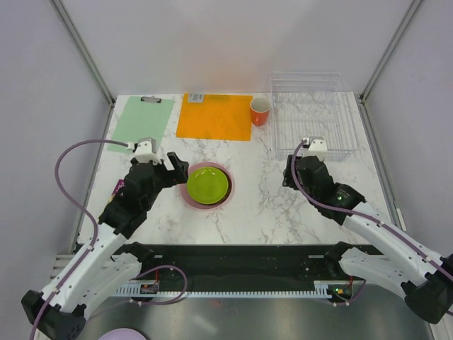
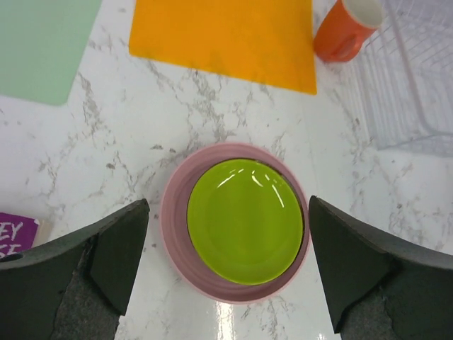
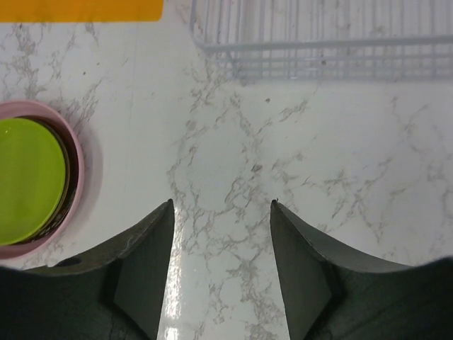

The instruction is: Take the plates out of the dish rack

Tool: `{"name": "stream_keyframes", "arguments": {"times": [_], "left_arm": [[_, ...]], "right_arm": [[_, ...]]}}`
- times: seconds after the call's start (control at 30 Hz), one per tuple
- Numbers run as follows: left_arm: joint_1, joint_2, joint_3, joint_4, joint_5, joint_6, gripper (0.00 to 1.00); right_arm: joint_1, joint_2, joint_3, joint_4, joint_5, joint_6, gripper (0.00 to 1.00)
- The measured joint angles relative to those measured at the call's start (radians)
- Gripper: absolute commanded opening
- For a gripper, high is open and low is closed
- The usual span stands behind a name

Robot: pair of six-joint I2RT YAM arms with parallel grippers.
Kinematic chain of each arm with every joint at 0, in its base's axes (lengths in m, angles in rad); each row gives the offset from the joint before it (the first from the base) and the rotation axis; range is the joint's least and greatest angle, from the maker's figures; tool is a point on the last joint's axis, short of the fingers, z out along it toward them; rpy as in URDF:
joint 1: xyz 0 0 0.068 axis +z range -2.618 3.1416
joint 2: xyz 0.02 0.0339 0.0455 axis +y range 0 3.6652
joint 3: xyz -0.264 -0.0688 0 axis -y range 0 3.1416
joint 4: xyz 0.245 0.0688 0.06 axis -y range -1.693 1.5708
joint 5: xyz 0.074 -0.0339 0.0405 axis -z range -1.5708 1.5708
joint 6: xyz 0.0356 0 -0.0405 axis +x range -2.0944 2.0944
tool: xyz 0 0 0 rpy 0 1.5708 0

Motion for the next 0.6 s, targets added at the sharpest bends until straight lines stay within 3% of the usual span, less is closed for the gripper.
{"name": "stream_keyframes", "arguments": {"times": [0.23, 0.6], "left_arm": [[0.000, -0.198, 0.085, -0.074, -0.029, 0.081, 1.00], [0.000, -0.220, 0.111, -0.121, -0.082, 0.168, 1.00]], "right_arm": [[0.000, 0.041, 0.061, 0.014, 0.275, -0.155, 0.64], [0.000, -0.021, -0.032, 0.195, 0.459, -0.287, 0.69]]}}
